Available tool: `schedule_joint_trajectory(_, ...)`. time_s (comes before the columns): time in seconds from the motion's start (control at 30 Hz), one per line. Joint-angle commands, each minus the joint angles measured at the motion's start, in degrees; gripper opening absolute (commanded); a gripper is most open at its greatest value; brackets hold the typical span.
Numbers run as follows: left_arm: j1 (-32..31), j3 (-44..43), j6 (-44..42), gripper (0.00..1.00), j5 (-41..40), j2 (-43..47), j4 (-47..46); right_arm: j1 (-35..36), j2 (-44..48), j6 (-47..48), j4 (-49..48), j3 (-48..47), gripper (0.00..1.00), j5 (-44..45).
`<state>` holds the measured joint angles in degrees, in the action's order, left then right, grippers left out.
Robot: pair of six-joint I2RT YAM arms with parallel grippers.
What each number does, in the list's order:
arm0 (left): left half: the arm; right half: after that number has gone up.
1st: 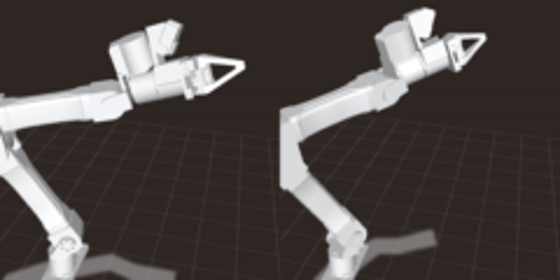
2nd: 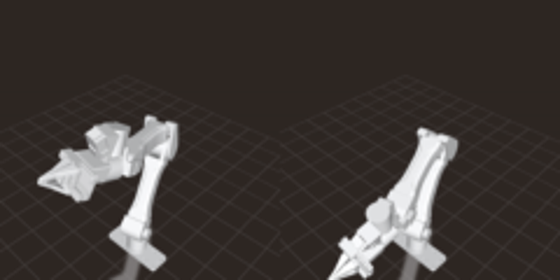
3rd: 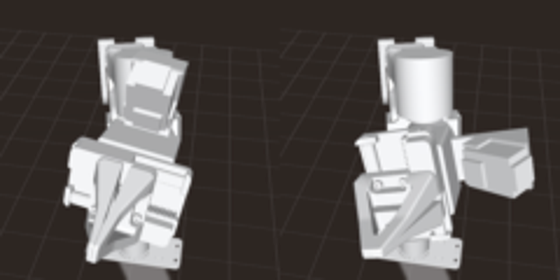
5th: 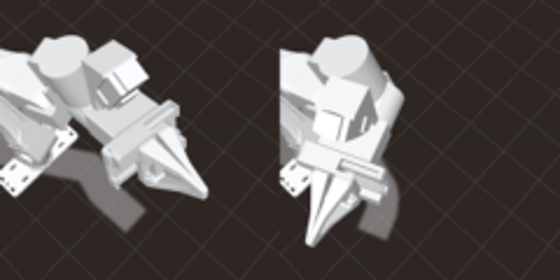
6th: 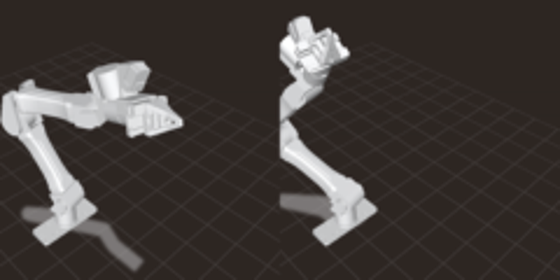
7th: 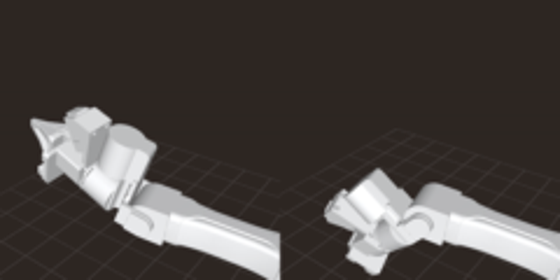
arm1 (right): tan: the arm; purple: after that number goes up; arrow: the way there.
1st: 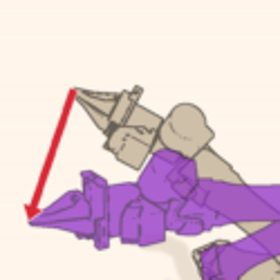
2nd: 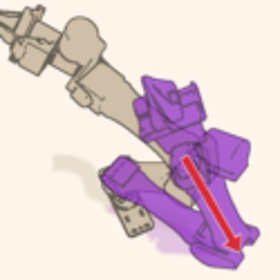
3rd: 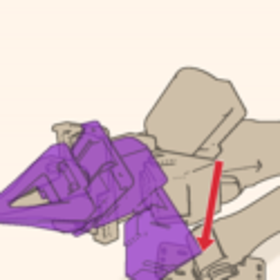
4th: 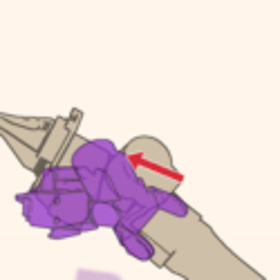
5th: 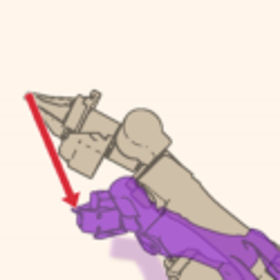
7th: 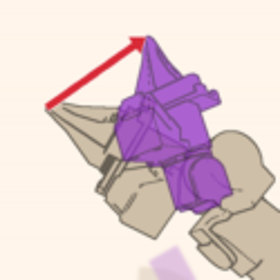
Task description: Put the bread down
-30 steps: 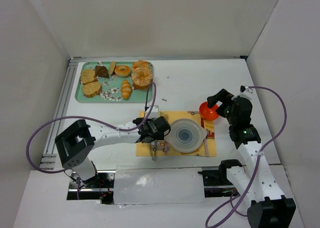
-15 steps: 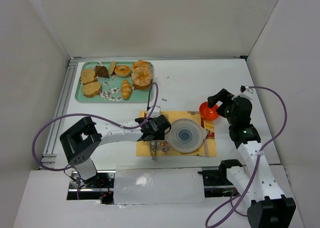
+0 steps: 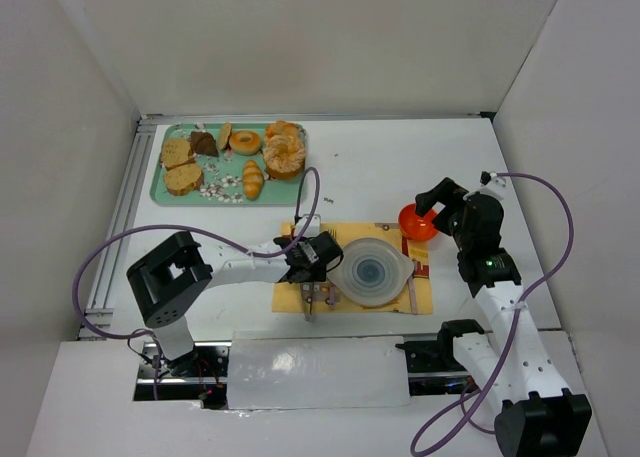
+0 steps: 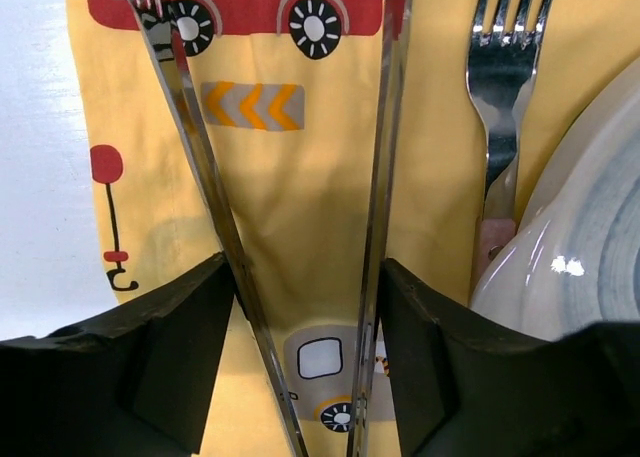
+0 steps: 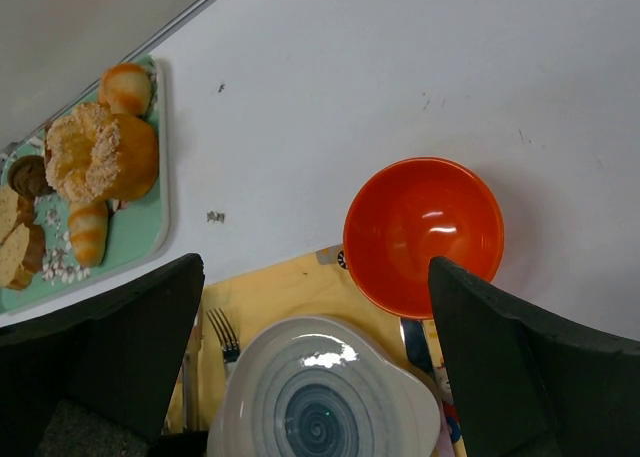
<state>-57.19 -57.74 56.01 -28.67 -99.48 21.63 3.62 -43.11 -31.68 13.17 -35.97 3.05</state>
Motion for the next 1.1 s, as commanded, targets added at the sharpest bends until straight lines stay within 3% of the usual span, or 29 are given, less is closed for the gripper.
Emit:
schedule_joint_trajectory(0.0, 0.1, 1.0, 2.9, 0.69, 0.6, -1.5, -0.4, 0.4, 0.0, 0.4, -0.5, 0.0, 1.00, 1.1)
schedule_joint_trajectory(0.13, 0.1, 1.0, 3.4, 0.60, -0.1, 1.0, 2.1, 0.4, 0.0, 0.4, -0.5, 0.0, 1.00, 1.1)
schedule_joint_trajectory(0.4, 0.1, 0.4, 3.9, 0.58, -4.8, 10.3, 7.8, 0.4, 0.5, 0.4, -0.5, 0.0, 1.00, 1.1)
schedule_joint_trajectory(0.57, 2.3, 1.0, 1.7, 0.56, -3.6, 16.7, 9.0, 0.4, 1.0, -0.1, -0.5, 0.0, 1.00, 0.6)
schedule_joint_trajectory(0.9, 12.4, 0.9, -10.0, 0.56, 4.4, 29.4, 6.8, 0.4, 2.1, -0.7, 0.0, 0.0, 1.00, 0.0)
schedule_joint_trajectory(1.07, 20.5, 2.2, -12.6, 0.57, 6.9, 34.5, 6.8, 0.4, 2.6, -1.2, 0.0, 0.0, 1.00, 0.0)
